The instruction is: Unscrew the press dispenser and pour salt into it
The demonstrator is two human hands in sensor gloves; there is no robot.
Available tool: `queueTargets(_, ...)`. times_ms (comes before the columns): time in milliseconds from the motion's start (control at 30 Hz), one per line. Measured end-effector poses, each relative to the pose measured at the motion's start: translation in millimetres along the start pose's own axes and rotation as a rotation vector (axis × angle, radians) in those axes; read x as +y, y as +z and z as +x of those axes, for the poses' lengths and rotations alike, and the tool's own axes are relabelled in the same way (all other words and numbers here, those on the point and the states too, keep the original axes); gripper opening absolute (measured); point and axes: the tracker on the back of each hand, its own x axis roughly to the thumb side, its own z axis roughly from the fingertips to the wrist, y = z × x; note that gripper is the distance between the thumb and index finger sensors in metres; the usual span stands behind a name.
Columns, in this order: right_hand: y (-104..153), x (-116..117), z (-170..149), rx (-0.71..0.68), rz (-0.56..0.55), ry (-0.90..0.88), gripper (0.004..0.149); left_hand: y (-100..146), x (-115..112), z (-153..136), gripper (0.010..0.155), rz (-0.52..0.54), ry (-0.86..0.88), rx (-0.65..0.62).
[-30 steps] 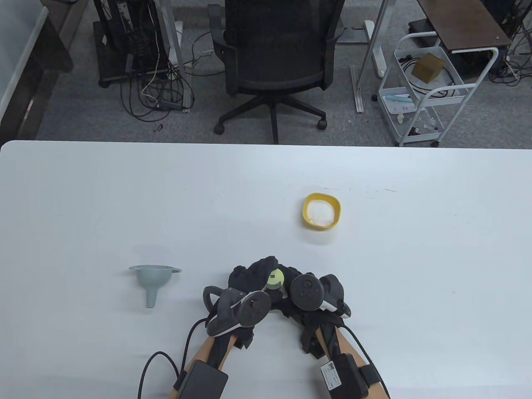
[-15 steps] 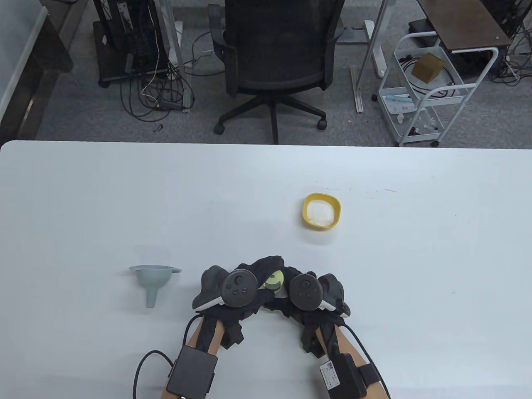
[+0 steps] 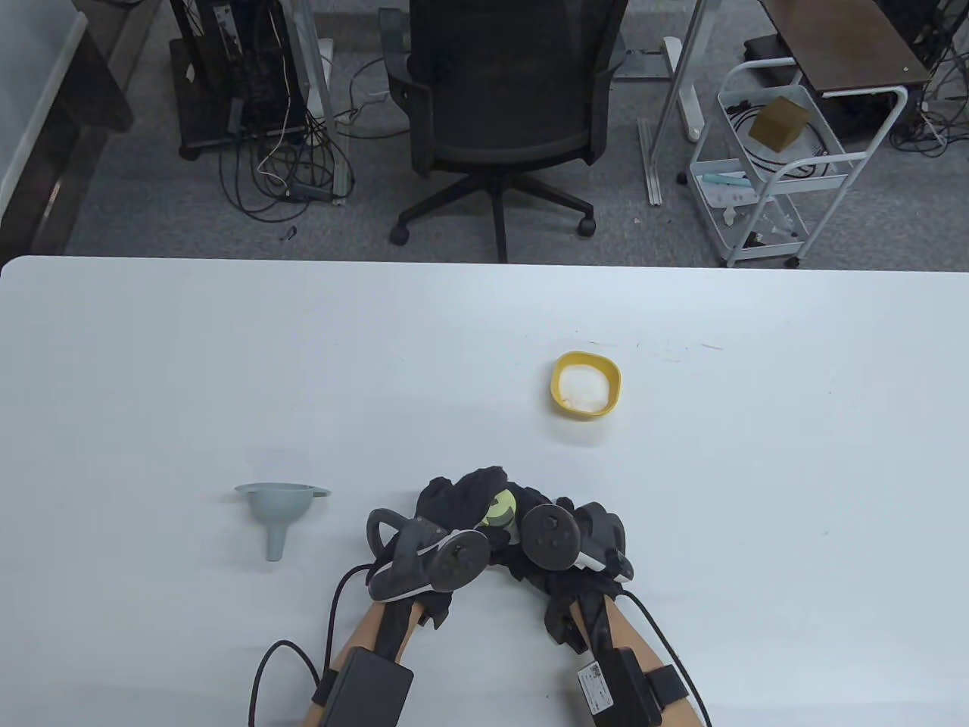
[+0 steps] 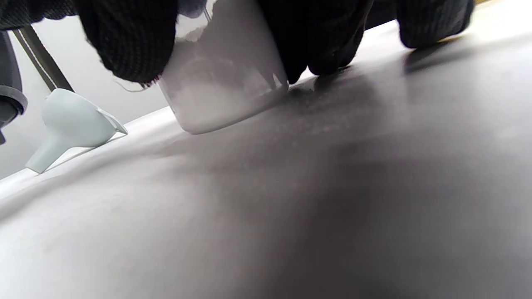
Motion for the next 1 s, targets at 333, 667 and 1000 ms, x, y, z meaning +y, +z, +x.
queueTargets(333,0.2,-0.2,-0.7,0.002,0.011,-0.014,0.092,1.1,3.1,-7.6,0.109,-0.088,0.196,0.14)
queueTargets(667,-0.1,-0.8,-1.3,0.005,0.01,-0.023,0.092,1.8,7.6,-8.3,0.1,-0.186,0.402,-0.006)
queueTargets(1000,-0.2,-1.2,-1.5,0.004,0.011,-0.023,0.092,4.7,8.8,-12.6,0.094,-0.106,0.369,0.059)
